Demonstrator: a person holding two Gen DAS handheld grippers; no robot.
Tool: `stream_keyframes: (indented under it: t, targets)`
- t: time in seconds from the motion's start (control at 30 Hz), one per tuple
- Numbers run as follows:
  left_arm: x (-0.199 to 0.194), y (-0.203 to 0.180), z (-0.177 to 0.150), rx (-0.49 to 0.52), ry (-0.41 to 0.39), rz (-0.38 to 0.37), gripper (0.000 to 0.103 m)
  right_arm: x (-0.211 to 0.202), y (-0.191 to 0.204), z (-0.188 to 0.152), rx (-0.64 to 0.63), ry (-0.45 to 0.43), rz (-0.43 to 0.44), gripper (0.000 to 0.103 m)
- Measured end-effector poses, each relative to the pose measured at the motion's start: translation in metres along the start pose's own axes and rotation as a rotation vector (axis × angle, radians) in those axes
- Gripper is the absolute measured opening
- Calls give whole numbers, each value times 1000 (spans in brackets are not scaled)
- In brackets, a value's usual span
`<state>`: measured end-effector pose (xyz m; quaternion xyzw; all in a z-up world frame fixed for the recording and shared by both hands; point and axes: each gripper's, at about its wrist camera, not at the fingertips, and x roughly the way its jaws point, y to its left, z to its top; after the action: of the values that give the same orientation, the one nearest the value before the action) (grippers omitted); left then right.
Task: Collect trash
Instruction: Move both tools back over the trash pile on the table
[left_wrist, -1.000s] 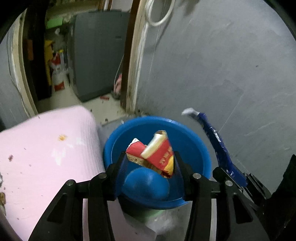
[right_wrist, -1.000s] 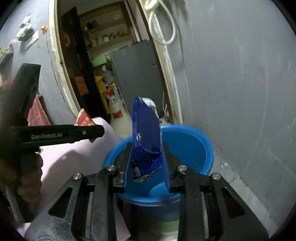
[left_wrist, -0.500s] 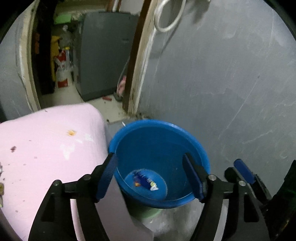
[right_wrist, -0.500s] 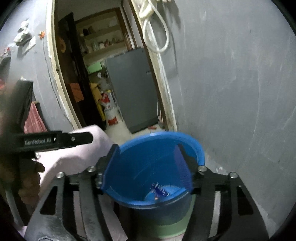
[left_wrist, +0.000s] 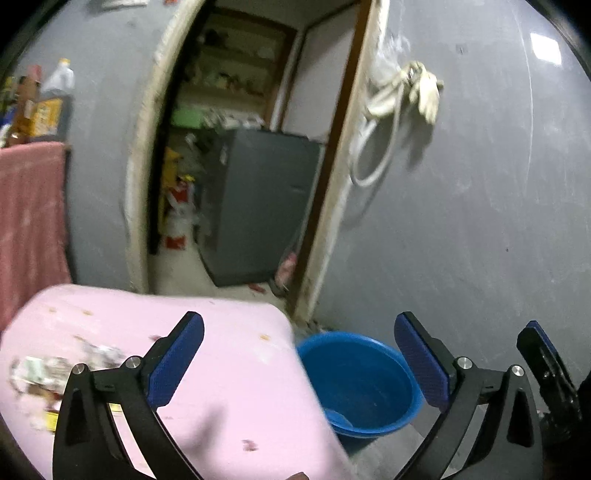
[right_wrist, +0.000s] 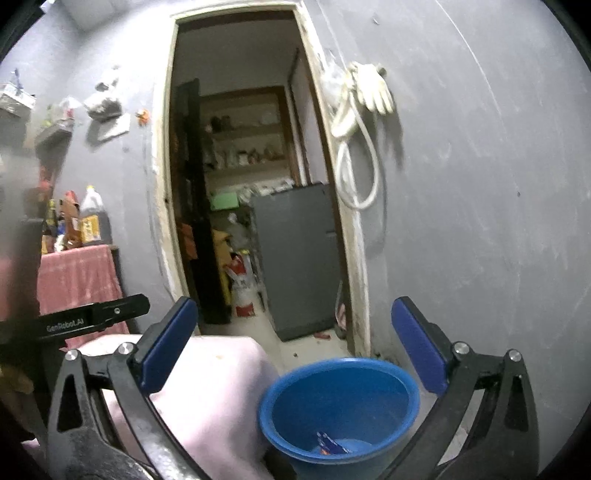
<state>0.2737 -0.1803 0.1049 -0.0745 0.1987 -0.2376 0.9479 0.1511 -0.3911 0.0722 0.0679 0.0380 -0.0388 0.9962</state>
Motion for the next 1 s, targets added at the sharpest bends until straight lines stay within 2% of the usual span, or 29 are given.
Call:
stream_keyframes:
  t: [0.17,0.4,0.57,0.83,1.0]
  targets:
    - [-47,27,6,-4,-73,62,101,-8,36,11,-16,-36,54,103]
    - [-100,53,-11,17,-138,165,101,-15,84,10,-18,-55,134,103]
    - [-134,79,-27,5,-174,247,101,-11,117,2,-13,-31,196,103]
    - [-163,122,-56,-6,-207,380,101,-2,160,-16,-46,16,283,103]
    - [-162,149,-75,-16,-163,423,101,13,180,-31,-76,65,322,103]
